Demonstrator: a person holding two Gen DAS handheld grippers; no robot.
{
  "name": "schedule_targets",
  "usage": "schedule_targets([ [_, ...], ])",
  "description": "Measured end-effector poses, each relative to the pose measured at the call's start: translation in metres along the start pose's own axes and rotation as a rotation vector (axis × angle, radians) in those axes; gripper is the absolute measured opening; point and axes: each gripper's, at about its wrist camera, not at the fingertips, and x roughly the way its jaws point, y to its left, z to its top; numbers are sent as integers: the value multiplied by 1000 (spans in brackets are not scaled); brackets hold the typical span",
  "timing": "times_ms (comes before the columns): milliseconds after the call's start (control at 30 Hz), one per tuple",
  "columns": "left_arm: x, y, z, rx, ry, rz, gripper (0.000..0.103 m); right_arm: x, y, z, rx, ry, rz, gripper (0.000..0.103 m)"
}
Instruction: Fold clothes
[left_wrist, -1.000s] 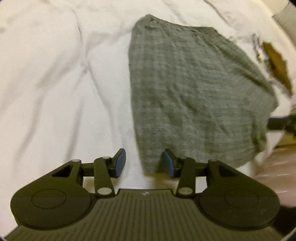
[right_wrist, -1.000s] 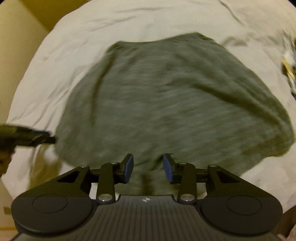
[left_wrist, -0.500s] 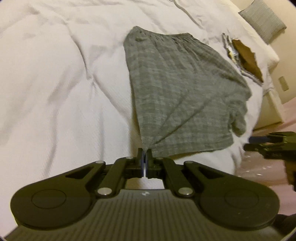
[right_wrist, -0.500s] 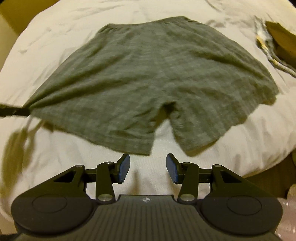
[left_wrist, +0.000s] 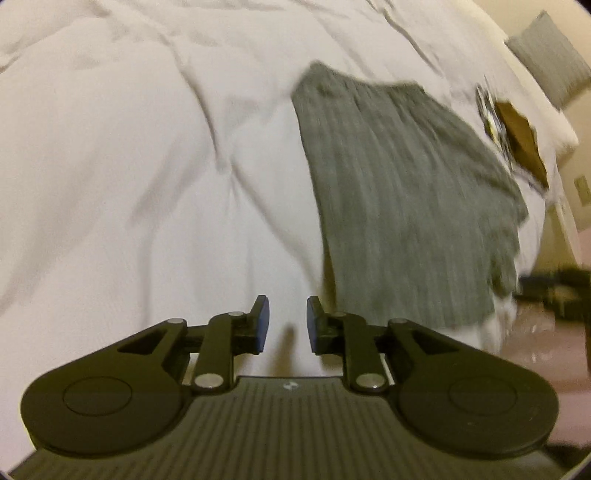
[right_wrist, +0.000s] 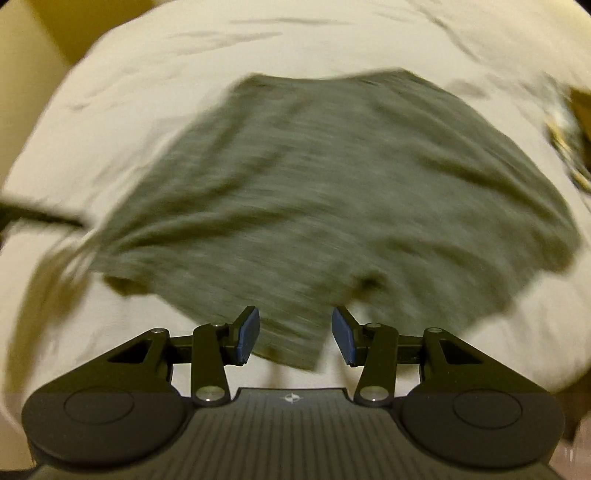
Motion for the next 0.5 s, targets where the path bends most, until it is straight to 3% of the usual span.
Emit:
schedule_targets([
  [200, 43, -5, 81, 110, -25, -63, 32, 23, 79, 18, -259, -46, 128, 48],
  [300, 68, -8, 110, 160, 2, -75, 32, 30, 110, 18, -340, -70, 131, 52],
  [500, 119, -13, 167, 259, 55, -100, 34, 50, 157, 7, -445, -108, 44, 56],
])
